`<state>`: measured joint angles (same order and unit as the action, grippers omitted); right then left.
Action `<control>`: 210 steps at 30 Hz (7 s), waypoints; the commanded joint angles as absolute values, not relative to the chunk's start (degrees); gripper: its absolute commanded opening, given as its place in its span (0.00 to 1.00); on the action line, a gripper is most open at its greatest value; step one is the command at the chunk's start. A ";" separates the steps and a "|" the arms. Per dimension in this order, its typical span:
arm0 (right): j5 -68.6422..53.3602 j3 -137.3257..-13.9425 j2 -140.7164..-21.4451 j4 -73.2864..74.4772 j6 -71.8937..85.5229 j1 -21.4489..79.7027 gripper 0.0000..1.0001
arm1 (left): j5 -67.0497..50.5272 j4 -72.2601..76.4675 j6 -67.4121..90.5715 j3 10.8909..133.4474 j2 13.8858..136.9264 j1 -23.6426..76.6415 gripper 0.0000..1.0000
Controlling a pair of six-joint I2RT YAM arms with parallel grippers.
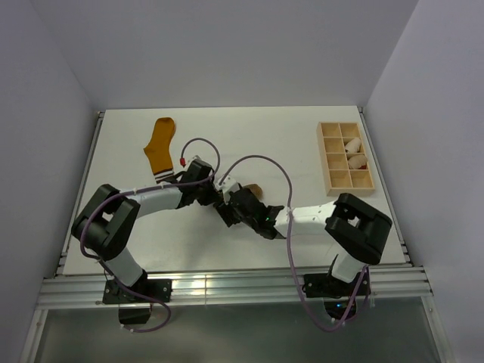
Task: Roll the socks
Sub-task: Roll the sock at the center of the board.
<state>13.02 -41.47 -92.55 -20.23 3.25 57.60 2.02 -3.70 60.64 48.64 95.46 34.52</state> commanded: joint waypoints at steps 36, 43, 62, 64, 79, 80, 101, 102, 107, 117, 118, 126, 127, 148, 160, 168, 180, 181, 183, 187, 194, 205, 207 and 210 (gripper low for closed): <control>15.48 -39.82 -101.78 -26.53 13.25 59.16 0.00 | 1.05 -2.03 65.82 41.93 89.65 32.87 0.67; 1.34 -35.16 -100.81 -31.02 19.77 51.95 0.00 | 1.23 4.74 68.20 36.57 83.59 31.38 0.77; -30.74 -28.83 -108.89 -52.80 42.26 35.95 0.00 | -4.13 21.35 67.15 31.46 85.51 31.03 0.76; -32.16 -28.74 -111.08 -54.48 44.02 35.33 0.00 | -5.18 21.79 66.97 31.90 87.01 31.03 0.75; -37.18 -28.39 -116.72 -61.44 50.98 32.26 0.00 | -6.68 26.81 66.10 32.42 95.36 31.20 0.70; -37.18 -28.48 -116.72 -61.44 51.06 32.26 0.00 | -6.77 26.72 65.92 32.69 95.62 31.20 0.70; -35.77 -29.79 -114.61 -54.59 47.11 32.26 0.04 | -5.28 23.03 62.58 34.63 96.94 32.52 0.15; -34.64 -29.79 -113.83 -53.97 46.67 32.26 0.06 | -4.84 22.42 62.14 35.15 96.77 32.61 0.06; -31.03 -29.36 -109.08 -47.83 41.85 32.43 0.25 | -0.98 16.19 60.21 36.56 95.01 33.13 0.00; -5.74 -35.41 -88.43 -20.85 22.60 42.09 0.66 | 7.99 4.32 55.90 40.78 91.67 35.68 0.00; -2.93 -36.64 -87.55 -18.31 19.98 43.49 0.67 | 8.52 3.87 55.72 40.96 91.50 35.86 0.00; 15.18 -40.78 -86.83 -15.56 11.97 54.83 0.69 | 10.19 0.79 54.32 43.15 91.67 37.53 0.00; 16.42 -42.00 -87.36 -15.47 11.17 55.63 0.69 | 10.20 0.44 54.40 43.42 91.67 37.62 0.00; 34.54 -49.48 -106.25 -18.90 0.70 67.76 0.57 | 6.59 -2.90 54.49 47.11 93.51 38.23 0.00; 30.69 -46.32 -105.74 -18.01 8.34 66.19 0.00 | 5.62 -1.50 59.94 45.09 90.80 37.97 0.38; 10.06 -39.73 -101.43 -22.23 17.92 56.80 0.00 | 4.40 2.90 64.68 40.70 85.96 34.90 0.73; -17.65 -35.33 -104.76 -33.83 28.73 43.69 0.00 | 0.62 11.77 65.83 35.86 83.32 32.34 0.74; -19.67 -35.16 -105.98 -36.01 29.61 42.12 0.00 | 0.53 12.21 65.74 35.95 83.84 32.43 0.74; -25.64 -34.02 -107.92 -39.18 33.21 40.35 0.00 | -0.60 13.71 65.13 35.51 84.37 32.34 0.73; -31.46 -33.13 -110.56 -44.73 37.09 36.92 0.00 | -0.62 15.90 64.60 34.46 85.51 32.34 0.72; -36.12 -34.71 -113.99 -45.45 40.17 34.28 0.00 | -0.26 16.87 63.81 34.10 87.89 31.99 0.72; -40.08 -35.42 -116.37 -46.93 42.62 33.14 0.00 | -0.97 20.21 63.46 34.28 91.67 30.85 0.65; -40.17 -35.51 -116.63 -47.11 42.80 33.05 0.00 | -1.14 20.48 63.19 34.36 91.93 30.85 0.62; -40.08 -35.68 -116.98 -46.85 42.98 32.96 0.00 | -2.02 21.09 62.76 34.02 92.63 30.76 0.57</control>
